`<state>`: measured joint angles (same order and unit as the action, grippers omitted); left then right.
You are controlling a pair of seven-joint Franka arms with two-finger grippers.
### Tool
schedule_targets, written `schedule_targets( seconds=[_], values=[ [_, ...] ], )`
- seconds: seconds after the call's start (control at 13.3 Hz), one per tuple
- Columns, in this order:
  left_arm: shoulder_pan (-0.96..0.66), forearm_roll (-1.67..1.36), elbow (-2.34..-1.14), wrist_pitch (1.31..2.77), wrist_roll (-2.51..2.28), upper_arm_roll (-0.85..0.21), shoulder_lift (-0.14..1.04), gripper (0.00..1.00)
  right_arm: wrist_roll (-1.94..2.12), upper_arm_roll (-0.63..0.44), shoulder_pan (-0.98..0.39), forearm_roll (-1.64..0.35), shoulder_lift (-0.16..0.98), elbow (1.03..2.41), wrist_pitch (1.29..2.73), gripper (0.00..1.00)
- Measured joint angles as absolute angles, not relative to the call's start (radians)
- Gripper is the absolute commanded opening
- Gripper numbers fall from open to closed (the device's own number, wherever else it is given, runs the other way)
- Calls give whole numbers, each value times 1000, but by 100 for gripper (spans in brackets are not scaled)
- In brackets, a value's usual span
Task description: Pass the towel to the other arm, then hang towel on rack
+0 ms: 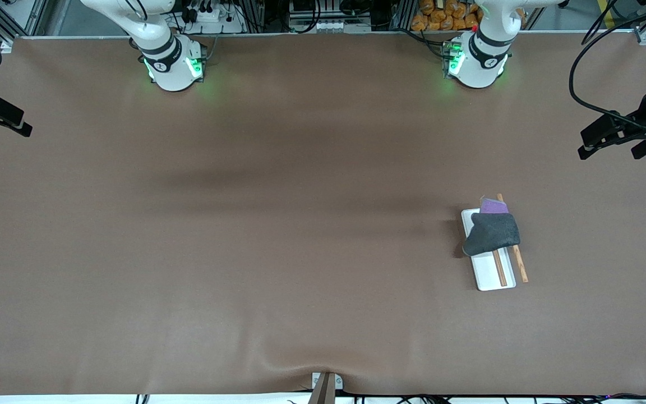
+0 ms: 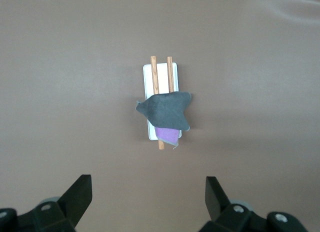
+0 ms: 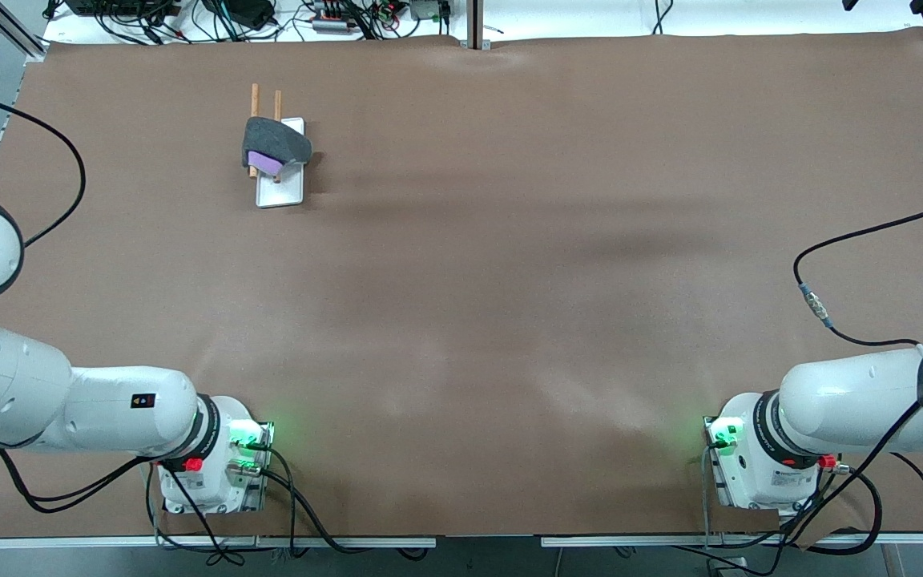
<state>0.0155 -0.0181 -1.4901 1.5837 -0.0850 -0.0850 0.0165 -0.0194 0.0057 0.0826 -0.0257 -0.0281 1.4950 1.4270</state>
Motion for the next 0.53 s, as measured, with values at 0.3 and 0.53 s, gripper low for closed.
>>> schedule_targets(
  seconds=[0.3, 0.53],
  values=[
    [-19, -18, -1518, 1577, -85, -48, -14, 100, -19, 6, 83, -26, -28, 1494, 1427, 100],
    [-34, -18, -1520, 1577, -85, -28, -20, 100, -19, 6, 83, -26, -28, 1492, 1427, 100]
  ],
)
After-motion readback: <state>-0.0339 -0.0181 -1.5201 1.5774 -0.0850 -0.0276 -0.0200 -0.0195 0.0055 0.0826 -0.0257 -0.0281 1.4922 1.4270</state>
